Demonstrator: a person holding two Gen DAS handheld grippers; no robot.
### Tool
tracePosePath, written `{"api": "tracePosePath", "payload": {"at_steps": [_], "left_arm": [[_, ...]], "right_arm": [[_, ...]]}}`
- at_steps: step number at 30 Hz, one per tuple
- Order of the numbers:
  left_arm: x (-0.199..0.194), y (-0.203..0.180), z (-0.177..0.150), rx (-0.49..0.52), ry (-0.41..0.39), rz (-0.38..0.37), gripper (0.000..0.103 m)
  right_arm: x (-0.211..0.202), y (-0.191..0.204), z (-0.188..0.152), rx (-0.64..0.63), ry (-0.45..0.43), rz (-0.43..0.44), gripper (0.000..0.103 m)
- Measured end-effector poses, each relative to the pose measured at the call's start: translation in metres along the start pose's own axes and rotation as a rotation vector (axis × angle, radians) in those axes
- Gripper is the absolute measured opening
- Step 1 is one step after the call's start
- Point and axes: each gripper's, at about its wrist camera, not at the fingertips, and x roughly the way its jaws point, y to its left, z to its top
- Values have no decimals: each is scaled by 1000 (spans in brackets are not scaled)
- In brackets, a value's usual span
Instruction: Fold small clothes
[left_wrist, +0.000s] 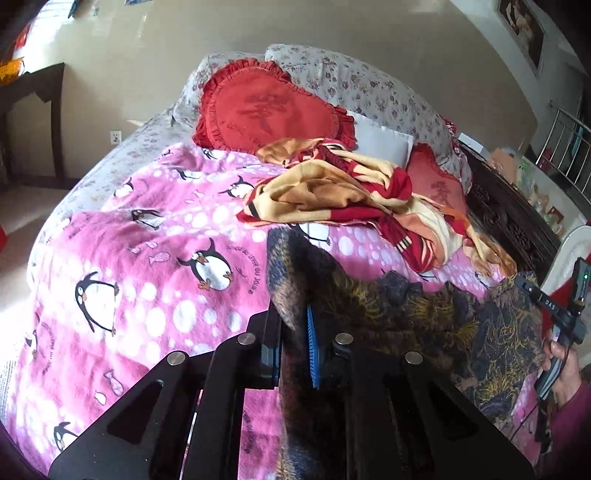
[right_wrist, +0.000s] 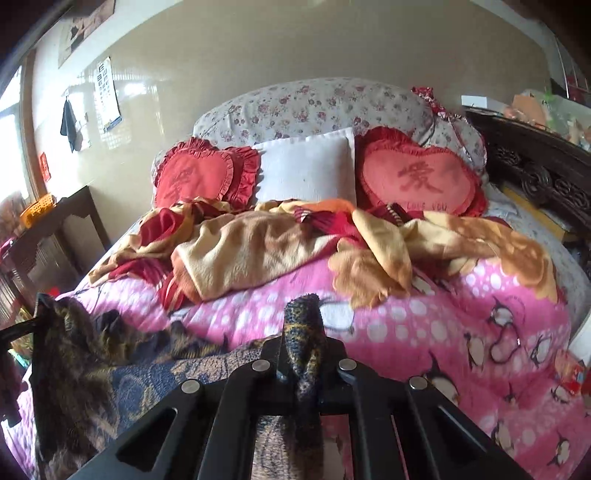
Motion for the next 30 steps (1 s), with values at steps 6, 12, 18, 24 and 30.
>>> {"api": "tracePosePath", "payload": {"at_steps": [6,12,18,24,30], "left_arm": [[7,12,-10,-80,111,-45,11],[-15,16,-14,-102,107,-75,59],[-36,3,-31,-102,108,-91,59],[-57,-19,-69,-51,189,-106,61],[-75,-29,-107,-38,250,-104,61]], "right_arm": [[36,-6,-16,28,180,20,6],[-13,-36,-34,110,147,-14,64],[-63,-55,-66,269,206,68,64],[-102,-38,-127,279,346,144,67],[-119,-2,-183,234,389,172,67]]}}
